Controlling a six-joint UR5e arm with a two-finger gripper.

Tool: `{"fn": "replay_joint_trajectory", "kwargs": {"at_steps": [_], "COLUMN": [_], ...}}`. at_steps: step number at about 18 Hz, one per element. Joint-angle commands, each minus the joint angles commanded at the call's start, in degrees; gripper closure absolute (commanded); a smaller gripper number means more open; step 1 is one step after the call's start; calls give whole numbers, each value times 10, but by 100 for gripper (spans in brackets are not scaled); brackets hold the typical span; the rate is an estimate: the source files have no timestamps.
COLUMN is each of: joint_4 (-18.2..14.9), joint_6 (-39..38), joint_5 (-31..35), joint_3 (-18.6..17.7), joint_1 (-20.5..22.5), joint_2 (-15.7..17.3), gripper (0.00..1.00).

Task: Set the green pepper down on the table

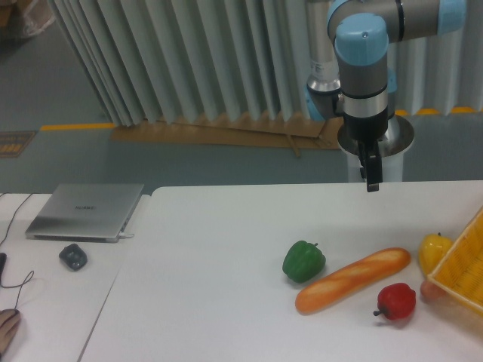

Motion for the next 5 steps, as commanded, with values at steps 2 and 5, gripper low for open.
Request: {"fn": "replay_joint_trajectory", "kwargs": {"at_steps": [2,5], "joint_4": [0,0], "joint_6": [0,2], "joint_5": [-1,-1], "joint_3": [0,-1], "joint_1": [0,0], "joint_2": [0,-1], "gripper": [0,0]}}
